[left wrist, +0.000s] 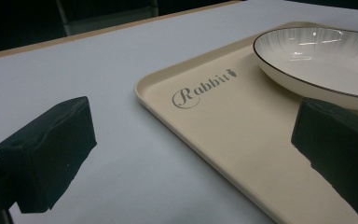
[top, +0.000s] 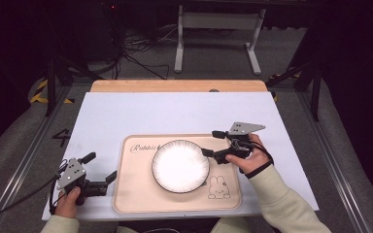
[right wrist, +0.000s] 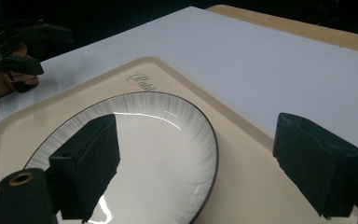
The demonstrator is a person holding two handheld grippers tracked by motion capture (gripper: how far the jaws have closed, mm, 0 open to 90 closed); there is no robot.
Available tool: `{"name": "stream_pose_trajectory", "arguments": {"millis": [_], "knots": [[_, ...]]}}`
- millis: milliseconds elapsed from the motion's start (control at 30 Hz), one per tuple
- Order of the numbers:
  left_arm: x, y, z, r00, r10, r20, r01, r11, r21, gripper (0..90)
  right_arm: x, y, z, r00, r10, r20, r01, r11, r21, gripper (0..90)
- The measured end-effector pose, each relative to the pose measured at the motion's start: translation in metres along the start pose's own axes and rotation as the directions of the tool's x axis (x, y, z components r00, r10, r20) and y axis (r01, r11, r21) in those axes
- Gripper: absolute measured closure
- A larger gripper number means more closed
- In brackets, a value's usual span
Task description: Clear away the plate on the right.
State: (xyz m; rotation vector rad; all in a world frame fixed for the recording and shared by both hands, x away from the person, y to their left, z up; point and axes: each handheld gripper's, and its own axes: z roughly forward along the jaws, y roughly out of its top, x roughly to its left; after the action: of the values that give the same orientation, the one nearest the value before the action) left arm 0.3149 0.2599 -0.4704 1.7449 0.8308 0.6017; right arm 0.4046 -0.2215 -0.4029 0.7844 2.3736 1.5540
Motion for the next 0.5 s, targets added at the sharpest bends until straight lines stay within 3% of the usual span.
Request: {"name": "stream_pose_trajectory", "arguments": {"millis": [500], "knots": [[0.0,0.0,0.0,1.0,-0.001,0.001,0.001,1.0,-0.002,0.2,-0.017,-0.01,-0.04,0.9971,0.015,0.075,-0.014,1.0,-0.017,14.0]]}}
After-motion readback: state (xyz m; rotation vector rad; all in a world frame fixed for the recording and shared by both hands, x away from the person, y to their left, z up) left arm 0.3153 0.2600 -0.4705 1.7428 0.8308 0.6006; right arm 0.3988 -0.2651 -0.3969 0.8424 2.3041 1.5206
